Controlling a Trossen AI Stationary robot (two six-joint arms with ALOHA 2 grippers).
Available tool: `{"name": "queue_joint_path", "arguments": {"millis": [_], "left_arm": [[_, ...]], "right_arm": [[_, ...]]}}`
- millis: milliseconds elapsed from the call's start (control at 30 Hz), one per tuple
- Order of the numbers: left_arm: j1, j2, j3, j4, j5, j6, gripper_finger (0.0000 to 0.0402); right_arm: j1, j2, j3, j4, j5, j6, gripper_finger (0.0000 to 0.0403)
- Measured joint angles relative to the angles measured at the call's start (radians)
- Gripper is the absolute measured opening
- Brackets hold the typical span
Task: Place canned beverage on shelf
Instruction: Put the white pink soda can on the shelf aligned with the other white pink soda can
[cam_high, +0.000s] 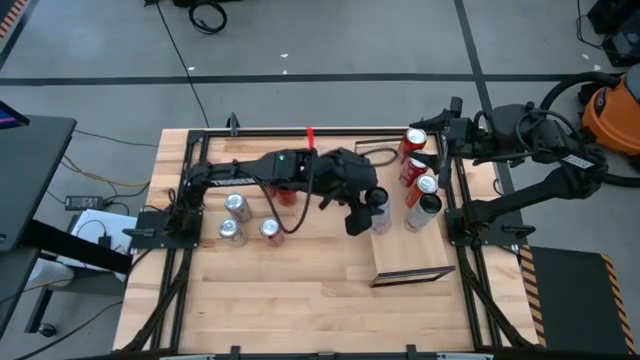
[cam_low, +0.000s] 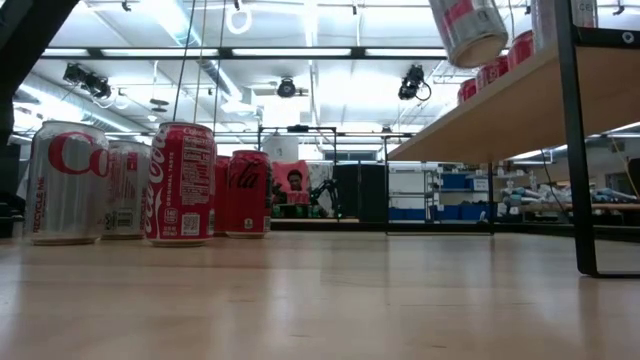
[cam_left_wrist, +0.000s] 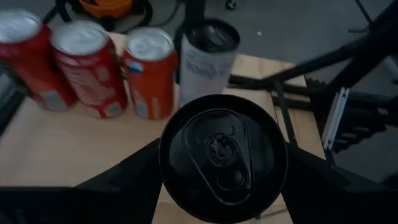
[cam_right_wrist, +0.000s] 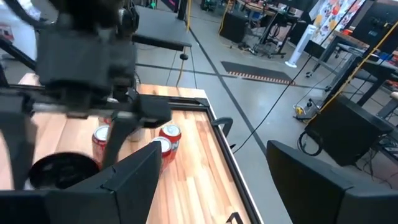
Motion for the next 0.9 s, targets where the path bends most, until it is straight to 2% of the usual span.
{"name": "queue_joint_path", "arguments": {"millis": [333, 900], "left_arm": [[-0.014, 0.043, -0.003, 0.043, -0.023, 0.019, 0.0272], [-0.001, 0.086, -0.003, 0.052, -0.016, 0.043, 0.0273]], "right_arm": [[0.005, -0.002, -0.002, -0.119, -0.029, 0.093, 0.0299], [0.069, -0.008, -0.002, -0.129, -0.017, 0.123, 0.0299]]}}
